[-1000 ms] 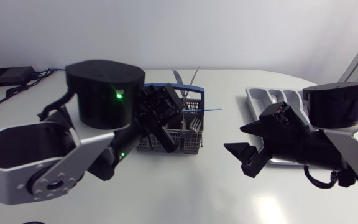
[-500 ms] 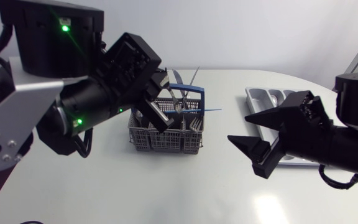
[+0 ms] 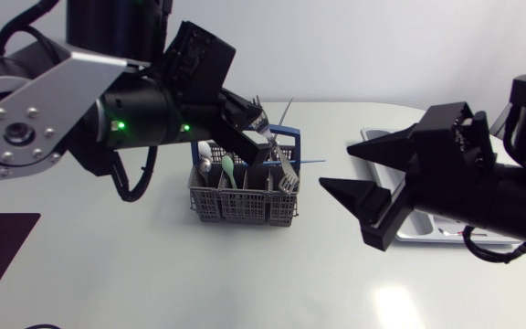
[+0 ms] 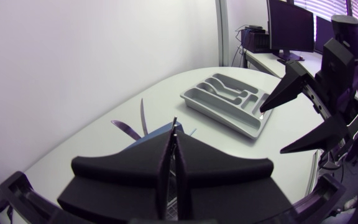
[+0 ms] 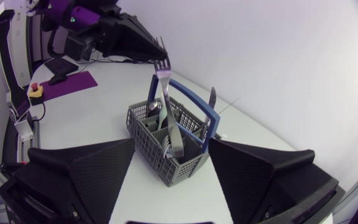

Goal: Unload the cutlery basket into the drawer organizer.

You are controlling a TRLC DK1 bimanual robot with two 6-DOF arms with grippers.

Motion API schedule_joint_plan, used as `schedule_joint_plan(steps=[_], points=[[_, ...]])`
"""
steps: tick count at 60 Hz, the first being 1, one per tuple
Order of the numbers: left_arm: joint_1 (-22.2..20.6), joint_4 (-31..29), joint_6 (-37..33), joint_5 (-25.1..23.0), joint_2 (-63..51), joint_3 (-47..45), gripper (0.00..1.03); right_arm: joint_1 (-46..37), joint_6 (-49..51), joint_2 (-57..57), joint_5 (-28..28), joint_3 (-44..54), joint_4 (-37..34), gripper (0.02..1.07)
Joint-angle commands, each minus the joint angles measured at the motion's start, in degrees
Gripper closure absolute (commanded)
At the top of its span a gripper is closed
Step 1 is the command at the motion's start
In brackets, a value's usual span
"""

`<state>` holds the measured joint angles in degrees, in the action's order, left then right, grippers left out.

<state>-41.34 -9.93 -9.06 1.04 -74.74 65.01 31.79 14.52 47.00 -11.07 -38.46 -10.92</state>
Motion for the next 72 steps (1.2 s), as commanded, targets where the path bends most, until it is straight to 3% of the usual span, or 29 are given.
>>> schedule_joint_plan(steps=[1,10,24,37,49,70,72], points=[[1.00,-0.61,3.52,-2.00,-2.25,3.28,1.00,2.22,-1.52,3.45,1.49,-2.85,1.60,0.22],[1.70,-3.16,6.34,-5.34,-4.80,6.71,1.00,3.72,-1.43,9.69,2.37,-6.10,4.24,0.30],[4.25,-8.35,9.67,-10.88,-7.53,11.54,1.00,5.21,-0.11,18.65,5.62,-10.32,6.35,0.32],[4.52,-10.11,10.38,-12.02,-8.58,12.51,1.00,5.12,-0.02,22.87,6.85,-13.84,5.47,0.40],[5.22,-10.81,10.55,-12.29,-9.46,13.38,1.00,4.86,0.07,24.89,7.29,-14.28,5.82,0.61],[5.40,-10.90,10.99,-12.73,-9.90,13.82,1.00,4.33,0.24,26.74,7.29,-14.10,6.79,0.63],[5.40,-10.98,10.99,-12.82,-9.90,13.82,1.00,4.24,0.24,27.18,7.29,-14.10,7.05,0.67]])
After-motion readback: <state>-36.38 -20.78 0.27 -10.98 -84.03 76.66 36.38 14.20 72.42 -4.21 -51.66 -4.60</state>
